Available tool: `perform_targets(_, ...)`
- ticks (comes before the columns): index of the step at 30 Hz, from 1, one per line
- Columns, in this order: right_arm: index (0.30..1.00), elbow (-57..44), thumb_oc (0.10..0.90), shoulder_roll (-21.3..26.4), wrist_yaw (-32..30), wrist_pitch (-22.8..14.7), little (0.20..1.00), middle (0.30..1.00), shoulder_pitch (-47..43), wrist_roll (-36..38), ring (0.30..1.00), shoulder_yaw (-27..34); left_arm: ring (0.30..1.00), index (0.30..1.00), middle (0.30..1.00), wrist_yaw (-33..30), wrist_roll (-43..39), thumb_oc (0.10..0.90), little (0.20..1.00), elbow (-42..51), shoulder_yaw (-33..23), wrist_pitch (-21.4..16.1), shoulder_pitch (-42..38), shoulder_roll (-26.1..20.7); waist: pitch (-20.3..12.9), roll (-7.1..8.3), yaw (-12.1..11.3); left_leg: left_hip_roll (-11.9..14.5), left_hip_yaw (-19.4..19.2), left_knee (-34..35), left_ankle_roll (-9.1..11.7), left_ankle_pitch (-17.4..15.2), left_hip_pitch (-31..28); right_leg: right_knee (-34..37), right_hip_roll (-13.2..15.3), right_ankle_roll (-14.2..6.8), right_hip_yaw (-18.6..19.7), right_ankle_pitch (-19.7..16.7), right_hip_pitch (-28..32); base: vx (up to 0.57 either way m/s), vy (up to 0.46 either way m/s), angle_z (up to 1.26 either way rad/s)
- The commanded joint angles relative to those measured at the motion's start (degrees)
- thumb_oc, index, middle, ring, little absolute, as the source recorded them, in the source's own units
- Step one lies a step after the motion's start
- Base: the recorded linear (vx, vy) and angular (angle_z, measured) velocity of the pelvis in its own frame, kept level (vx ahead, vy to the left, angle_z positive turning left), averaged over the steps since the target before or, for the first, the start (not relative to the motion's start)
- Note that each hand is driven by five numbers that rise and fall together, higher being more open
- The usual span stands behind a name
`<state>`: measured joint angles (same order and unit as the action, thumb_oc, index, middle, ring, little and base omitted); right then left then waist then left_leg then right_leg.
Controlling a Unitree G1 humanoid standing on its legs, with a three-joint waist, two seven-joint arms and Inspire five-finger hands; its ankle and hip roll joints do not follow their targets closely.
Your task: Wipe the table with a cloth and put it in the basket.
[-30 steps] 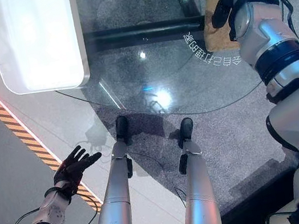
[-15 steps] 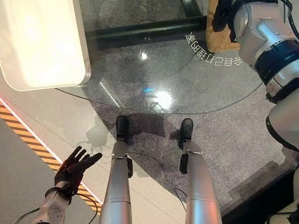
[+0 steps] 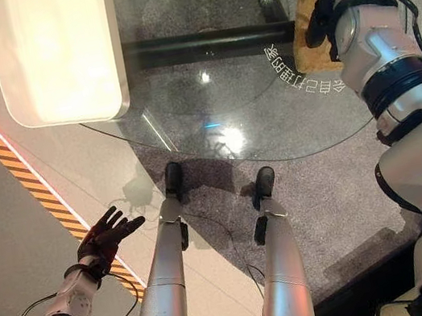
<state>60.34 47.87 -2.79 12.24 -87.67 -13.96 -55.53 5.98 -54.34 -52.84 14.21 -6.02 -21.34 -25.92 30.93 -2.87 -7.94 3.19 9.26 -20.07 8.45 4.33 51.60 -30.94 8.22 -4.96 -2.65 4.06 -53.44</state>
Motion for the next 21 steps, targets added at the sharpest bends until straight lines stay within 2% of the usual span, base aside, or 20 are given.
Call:
perform_targets(1, 0.9, 0.88, 0.8, 5.57, -3.16, 2.56, 0.9, 0.9, -6.96, -1.83, 0.9, -2.03, 0.9, 0.9, 0.9, 0.63, 0.25, 0.8, 0.9, 0.53, -0.2, -1.31, 5.18, -3.28, -1.14, -1.49, 0.08, -6.21, -3.05, -1.33, -6.89, -2.85, 0.89, 2.71, -5.59, 3.85, -4.87, 0.84, 1.02, -0.05, 0.013, 0.0)
perform_targets(2, 0.9, 1.34, 0.8, 6.08, -3.17, 2.46, 0.9, 0.9, -7.43, -1.72, 0.9, -2.19, 0.9, 0.9, 0.9, 0.83, 0.28, 0.8, 0.9, 0.58, -0.49, -1.15, 4.77, -3.58, -1.14, -1.57, 0.07, -6.09, -3.06, -0.84, -6.99, -0.82, 2.18, 3.4, -5.71, 4.22, -5.25, -1.1, -0.11, 0.0, 0.0, 0.0)
perform_targets(3, 0.9, 1.61, 0.8, 6.22, -3.12, 2.32, 0.9, 0.9, -6.97, -1.81, 0.9, -2.29, 0.9, 0.9, 0.9, 0.92, 0.2, 0.8, 0.9, 0.48, -0.35, -1.13, 5.17, -3.59, -1.14, -1.46, 0.21, -6.18, -3.05, -1.41, -6.89, -2.87, 0.94, 2.53, -5.74, 3.93, -4.75, 0.88, 0.91, 0.0, 0.0, 0.0)
perform_targets(5, 0.9, 2.05, 0.8, 6.6, -3.46, 2.09, 0.9, 0.9, -6.95, -1.66, 0.9, -2.25, 0.9, 0.9, 0.9, 0.88, 0.16, 0.8, 0.9, 0.48, -0.31, -1.15, 5.02, -3.71, -1.14, -1.46, 0.32, -6.2, -3.01, -1.45, -6.86, -2.86, 1.19, 2.51, -5.75, 3.89, -4.73, 0.79, 0.61, 0.01, -0.022, 0.02)
perform_targets(6, 0.9, 2.08, 0.8, 6.79, -3.56, 2.06, 0.9, 0.9, -7.4, -1.65, 0.9, -2.13, 0.9, 0.9, 0.9, 0.83, 0.16, 0.8, 0.9, 0.57, -0.47, -1.14, 4.56, -3.83, -1.14, -1.54, 0.24, -6.12, -3.01, -0.92, -6.99, -0.83, 2.53, 3.34, -5.73, 4.2, -5.22, -1.21, -0.51, -0.06, -0.005, 0.03)
perform_targets(10, 0.9, 2.21, 0.8, 7.18, -5.09, 2.42, 0.9, 0.9, -7.38, -2.29, 0.9, -2.12, 0.9, 0.9, 0.9, 0.43, -0.3, 0.8, 0.9, 0.66, -0.06, -0.99, 4.22, -4.16, -1.14, -1.68, 0.44, -6.04, -3.03, -0.86, -7.0, -0.72, 2.91, 3.43, -5.64, 4.16, -5.23, -1.4, -0.93, -0.01, -0.028, 0.0)
perform_targets(11, 0.9, 2.12, 0.8, 7.22, -5.36, 2.56, 0.9, 0.9, -7.38, -2.12, 0.9, -2.17, 0.9, 0.9, 0.9, 0.55, -0.28, 0.8, 0.9, 0.65, -0.09, -0.96, 4.23, -4.27, -1.14, -1.71, 0.46, -6.01, -3.09, -0.84, -6.99, -0.72, 2.98, 3.43, -5.6, 4.16, -5.24, -1.38, -1.04, 0.07, -0.039, -0.01)
perform_targets(12, 0.9, 2.16, 0.8, 7.12, -5.35, 2.55, 0.9, 0.9, -6.99, -2.17, 0.9, -2.31, 0.9, 0.9, 0.9, 0.64, -0.34, 0.8, 0.9, 0.56, 0.05, -0.89, 4.63, -4.22, -1.14, -1.65, 0.54, -6.09, -3.1, -1.36, -6.85, -2.73, 1.7, 2.6, -5.61, 3.84, -4.74, 0.61, 0.03, 0.07, -0.038, -0.01)
perform_targets(14, 0.9, 2.48, 0.8, 7.17, -5.79, 2.57, 0.9, 0.9, -7.12, -2.3, 0.9, -2.33, 0.9, 0.9, 0.9, 0.69, -0.27, 0.8, 0.9, 0.54, 0.05, -0.95, 4.63, -4.19, -1.14, -1.69, 0.55, -6.09, -3.06, -1.51, -6.83, -2.72, 1.96, 2.54, -5.61, 3.89, -4.74, 0.63, -0.17, 0.0, -0.019, -0.01)
perform_targets(15, 0.9, 2.53, 0.8, 7.26, -5.8, 2.6, 0.9, 0.9, -7.61, -2.38, 0.9, -2.28, 0.9, 0.9, 0.9, 0.69, -0.28, 0.8, 0.9, 0.58, -0.09, -0.96, 4.18, -4.31, -1.14, -1.81, 0.47, -6.0, -3.08, -1.08, -6.95, -0.72, 3.38, 3.25, -5.59, 4.23, -5.22, -1.3, -1.37, -0.06, -0.001, 0.01)
perform_targets(16, 0.9, 2.63, 0.8, 7.22, -5.68, 2.76, 0.9, 0.9, -7.73, -2.35, 0.9, -2.38, 0.9, 0.9, 0.9, 0.87, -0.35, 0.8, 0.9, 0.49, -0.15, -0.9, 4.15, -4.38, -1.14, -1.89, 0.45, -6.02, -3.04, -1.19, -6.93, -0.75, 3.45, 3.08, -5.57, 4.26, -5.22, -1.21, -1.47, 0.0, 0.0, 0.0)
perform_targets(17, 0.9, 2.71, 0.8, 7.17, -5.28, 2.8, 0.9, 0.9, -7.38, -2.4, 0.9, -2.58, 0.9, 0.9, 0.9, 1.1, -0.23, 0.8, 0.9, 0.33, -0.05, -0.95, 4.7, -4.27, -1.14, -1.86, 0.56, -6.11, -3.03, -1.75, -6.74, -2.78, 2.13, 2.23, -5.59, 3.98, -4.72, 0.83, -0.37, 0.08, -0.042, 0.0)
perform_targets(21, 0.9, 2.53, 0.8, 7.27, -4.93, 2.45, 0.9, 0.9, -7.62, -2.59, 0.9, -2.92, 0.9, 0.9, 0.9, 1.28, -0.29, 0.8, 0.9, 0.68, -0.07, -0.87, 4.75, -4.28, -1.14, -1.98, 0.61, -6.09, -2.99, -1.99, -6.64, -2.78, 2.64, 1.97, -5.71, 4.13, -4.59, 1.03, -0.84, 0.02, -0.01, 0.0)
